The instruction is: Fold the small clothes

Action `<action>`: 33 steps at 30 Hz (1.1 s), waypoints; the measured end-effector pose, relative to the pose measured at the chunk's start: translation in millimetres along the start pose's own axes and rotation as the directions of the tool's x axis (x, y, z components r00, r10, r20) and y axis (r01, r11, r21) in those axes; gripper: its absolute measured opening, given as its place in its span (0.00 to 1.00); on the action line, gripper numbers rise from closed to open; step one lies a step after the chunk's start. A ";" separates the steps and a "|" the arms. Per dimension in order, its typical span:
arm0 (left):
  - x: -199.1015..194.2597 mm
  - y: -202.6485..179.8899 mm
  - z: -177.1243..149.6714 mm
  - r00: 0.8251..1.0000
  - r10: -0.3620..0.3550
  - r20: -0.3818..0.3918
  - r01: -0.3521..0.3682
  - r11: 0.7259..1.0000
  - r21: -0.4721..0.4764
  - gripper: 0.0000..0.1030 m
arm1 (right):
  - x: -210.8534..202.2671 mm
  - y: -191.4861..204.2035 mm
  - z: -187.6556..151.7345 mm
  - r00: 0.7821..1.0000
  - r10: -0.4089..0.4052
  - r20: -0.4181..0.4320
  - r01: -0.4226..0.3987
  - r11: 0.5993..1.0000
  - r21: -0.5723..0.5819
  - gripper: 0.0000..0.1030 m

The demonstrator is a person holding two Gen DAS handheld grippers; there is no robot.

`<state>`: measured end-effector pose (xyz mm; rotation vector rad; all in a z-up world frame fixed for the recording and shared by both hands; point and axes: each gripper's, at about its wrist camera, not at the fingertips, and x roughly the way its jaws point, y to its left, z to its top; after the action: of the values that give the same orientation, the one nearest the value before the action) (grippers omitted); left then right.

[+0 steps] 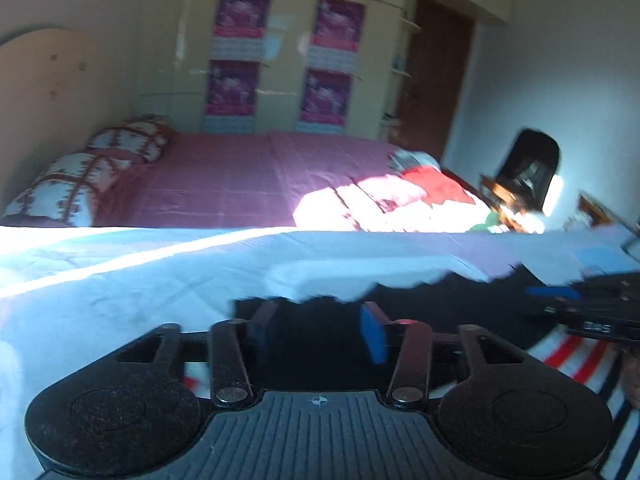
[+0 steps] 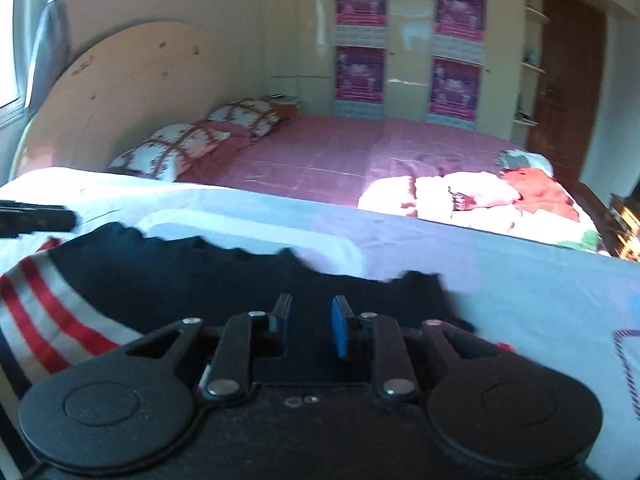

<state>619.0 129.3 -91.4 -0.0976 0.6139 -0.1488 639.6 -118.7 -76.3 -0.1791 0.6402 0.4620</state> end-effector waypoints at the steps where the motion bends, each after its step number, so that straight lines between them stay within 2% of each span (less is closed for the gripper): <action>1: 7.2 -15.3 -1.8 0.999 -0.030 -0.024 0.031 0.999 0.025 0.56 | 5.3 12.7 1.1 1.000 0.026 -0.006 -0.026 1.000 -0.014 0.23; 2: 15.5 -28.3 -5.2 0.997 -0.046 -0.062 0.049 0.998 0.048 0.56 | 11.2 24.4 3.1 0.998 0.053 -0.020 -0.053 0.998 -0.030 0.23; 4: 29.8 -42.8 -18.2 0.990 -0.032 -0.139 0.046 0.995 0.093 0.56 | 21.9 40.5 2.1 0.997 0.049 -0.067 -0.055 0.994 -0.094 0.23; 6: 23.6 -36.4 -26.5 0.993 -0.006 -0.121 0.018 0.995 0.101 0.56 | 23.8 40.7 -1.2 0.996 0.012 -0.094 -0.028 0.985 -0.172 0.25; 7: 16.5 -28.8 -27.4 0.993 0.026 -0.116 -0.015 0.995 0.100 0.56 | 20.6 33.0 -1.7 0.995 -0.019 -0.094 0.001 0.983 -0.183 0.25; 9: -3.6 -0.7 -34.7 0.990 0.105 -0.090 -0.097 0.991 0.089 0.56 | 9.3 -1.9 -10.3 0.983 -0.155 -0.095 0.141 0.979 -0.146 0.25; 10: -15.5 16.2 -38.3 0.995 0.064 -0.074 -0.061 0.997 0.043 0.56 | 4.7 -24.4 -15.9 0.974 -0.202 -0.105 0.190 0.975 -0.113 0.25; 12: -28.1 32.9 -41.8 0.989 0.125 -0.077 -0.122 0.991 0.047 0.56 | -14.6 -65.8 -27.4 0.972 -0.218 -0.086 0.213 0.975 -0.058 0.26; 13: -31.4 35.4 -42.2 0.991 0.111 -0.074 -0.108 0.994 0.034 0.56 | -18.7 -67.8 -25.6 0.961 -0.260 -0.093 0.254 0.964 -0.078 0.29; 14: -34.7 34.3 -40.1 0.991 0.115 -0.074 -0.115 0.993 0.000 0.56 | -23.1 -63.0 -22.1 0.954 -0.286 -0.086 0.278 0.956 -0.099 0.27; 15: -39.7 26.9 -36.7 0.991 0.123 -0.062 -0.124 0.992 -0.020 0.56 | -31.1 -55.0 -18.8 0.965 -0.255 -0.056 0.250 0.965 -0.086 0.26; 16: -43.2 19.0 -32.6 0.992 0.118 -0.041 -0.119 0.993 -0.021 0.56 | -40.8 -44.9 -15.7 0.982 -0.189 -0.020 0.188 0.980 -0.059 0.26; 18: -54.6 -6.3 -28.7 0.997 0.077 0.004 -0.077 0.997 -0.027 0.56 | -55.5 -17.0 -15.6 0.996 -0.085 0.025 0.087 0.995 -0.055 0.26; 20: -55.3 -32.6 -29.8 1.000 0.024 -0.001 -0.024 1.000 -0.016 0.56 | -57.9 13.3 -21.3 1.000 0.008 0.013 -0.007 0.997 -0.075 0.26; 22: -46.8 -60.9 -37.5 0.999 0.016 -0.045 -0.013 0.999 0.047 0.56 | -52.4 39.9 -29.4 0.999 0.051 -0.018 -0.053 0.992 -0.115 0.26; 24: -36.4 -75.9 -49.1 0.993 0.017 -0.116 -0.009 0.998 0.065 0.56 | -41.3 57.4 -34.6 0.997 0.055 -0.059 -0.062 0.989 -0.131 0.26; 25: -32.9 -79.2 -55.6 0.990 0.035 -0.137 -0.026 0.997 0.072 0.56 | -36.9 60.8 -36.5 0.996 0.055 -0.073 -0.064 0.990 -0.127 0.24; 28: -41.4 -79.4 -63.4 0.991 0.061 -0.119 -0.051 0.995 0.089 0.65 | -35.3 64.1 -42.4 0.997 0.019 -0.077 -0.031 0.987 -0.157 0.27; 32: -56.7 -60.6 -67.4 0.988 0.096 -0.121 -0.085 0.993 0.087 0.75 | -49.7 39.2 -42.8 0.994 -0.060 -0.090 0.046 0.987 -0.151 0.28; 33: -62.2 -53.8 -69.9 0.988 0.098 -0.122 -0.089 0.993 0.080 0.75 | -54.4 29.7 -47.6 0.992 -0.085 -0.097 0.070 0.986 -0.148 0.31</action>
<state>522.4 83.5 -105.8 0.0132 0.7365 -0.0869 562.0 -126.3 -81.3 -0.3663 0.6990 0.4264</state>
